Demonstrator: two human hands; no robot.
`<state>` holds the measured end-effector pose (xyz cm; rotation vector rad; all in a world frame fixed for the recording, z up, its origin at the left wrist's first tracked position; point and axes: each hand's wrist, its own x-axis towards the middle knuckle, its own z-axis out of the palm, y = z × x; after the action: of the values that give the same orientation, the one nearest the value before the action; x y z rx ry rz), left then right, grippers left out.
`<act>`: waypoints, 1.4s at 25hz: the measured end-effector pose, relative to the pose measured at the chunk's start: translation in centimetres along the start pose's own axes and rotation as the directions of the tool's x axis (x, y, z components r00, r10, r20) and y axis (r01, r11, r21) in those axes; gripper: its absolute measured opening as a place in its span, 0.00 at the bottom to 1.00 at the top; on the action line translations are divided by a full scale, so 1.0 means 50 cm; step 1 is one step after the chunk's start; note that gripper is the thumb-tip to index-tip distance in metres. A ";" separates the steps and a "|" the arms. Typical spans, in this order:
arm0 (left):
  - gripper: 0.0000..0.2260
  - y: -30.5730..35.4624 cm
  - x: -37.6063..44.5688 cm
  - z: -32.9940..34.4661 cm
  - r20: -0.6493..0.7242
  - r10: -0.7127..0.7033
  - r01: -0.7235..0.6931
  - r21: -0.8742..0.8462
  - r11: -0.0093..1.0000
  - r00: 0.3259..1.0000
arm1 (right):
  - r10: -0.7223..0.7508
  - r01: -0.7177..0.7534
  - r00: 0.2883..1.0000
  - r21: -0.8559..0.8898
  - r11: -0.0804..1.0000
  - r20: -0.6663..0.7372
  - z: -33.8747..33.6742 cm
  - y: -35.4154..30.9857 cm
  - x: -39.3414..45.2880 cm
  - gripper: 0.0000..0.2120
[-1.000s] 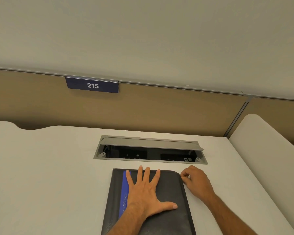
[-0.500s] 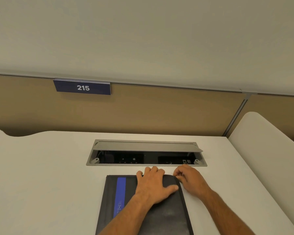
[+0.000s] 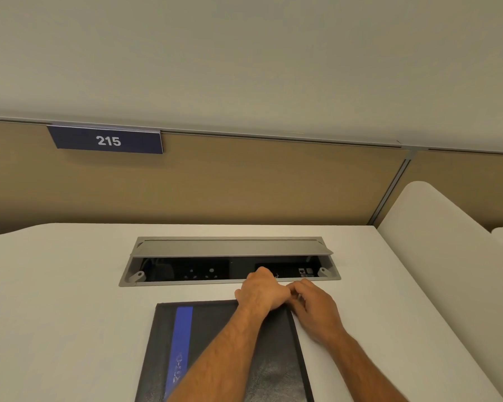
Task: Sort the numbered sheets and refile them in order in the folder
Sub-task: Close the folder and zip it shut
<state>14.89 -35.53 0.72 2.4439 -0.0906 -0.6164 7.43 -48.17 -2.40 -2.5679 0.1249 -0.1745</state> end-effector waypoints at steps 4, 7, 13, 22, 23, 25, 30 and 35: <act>0.14 -0.004 0.016 -0.005 0.027 -0.035 0.036 -0.054 0.998 0.999 | 0.073 -0.070 0.996 0.045 0.996 -0.048 0.003 -0.002 0.002 0.03; 0.10 -0.003 0.017 -0.009 0.014 -0.048 0.048 -0.059 0.997 0.999 | 0.094 -0.090 0.995 0.080 0.993 -0.038 0.006 0.000 -0.001 0.02; 0.12 0.001 0.009 -0.008 0.014 -0.024 0.024 -0.033 0.999 1.000 | 0.114 -0.111 0.994 0.173 0.979 -0.003 0.001 0.006 0.000 0.07; 0.09 0.008 -0.011 -0.017 -0.009 0.036 -0.036 0.004 0.999 0.999 | 0.107 -0.112 0.994 0.197 0.974 0.037 0.003 -0.018 -0.022 0.13; 0.09 0.004 -0.012 -0.017 -0.030 0.049 -0.049 0.002 0.999 0.998 | 0.108 -0.114 0.993 0.200 0.973 0.041 0.003 -0.019 -0.023 0.13; 0.08 -0.003 -0.014 -0.024 -0.076 0.074 -0.075 -0.001 0.997 0.994 | 0.113 -0.120 0.992 0.196 0.973 0.046 0.003 -0.020 -0.024 0.13; 0.07 -0.033 -0.013 -0.044 -0.116 0.056 -0.058 -0.012 0.998 0.992 | 0.114 -0.118 0.993 0.186 0.975 0.033 0.004 -0.016 -0.023 0.13; 0.08 -0.074 -0.008 -0.078 -0.115 -0.047 0.044 -0.029 0.999 0.992 | 0.122 -0.124 0.992 0.178 0.976 0.022 0.010 -0.013 -0.024 0.13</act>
<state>16.00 -30.32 1.49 2.4562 0.0200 -0.4914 6.36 -47.22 -2.58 -2.3728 0.2526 -0.1193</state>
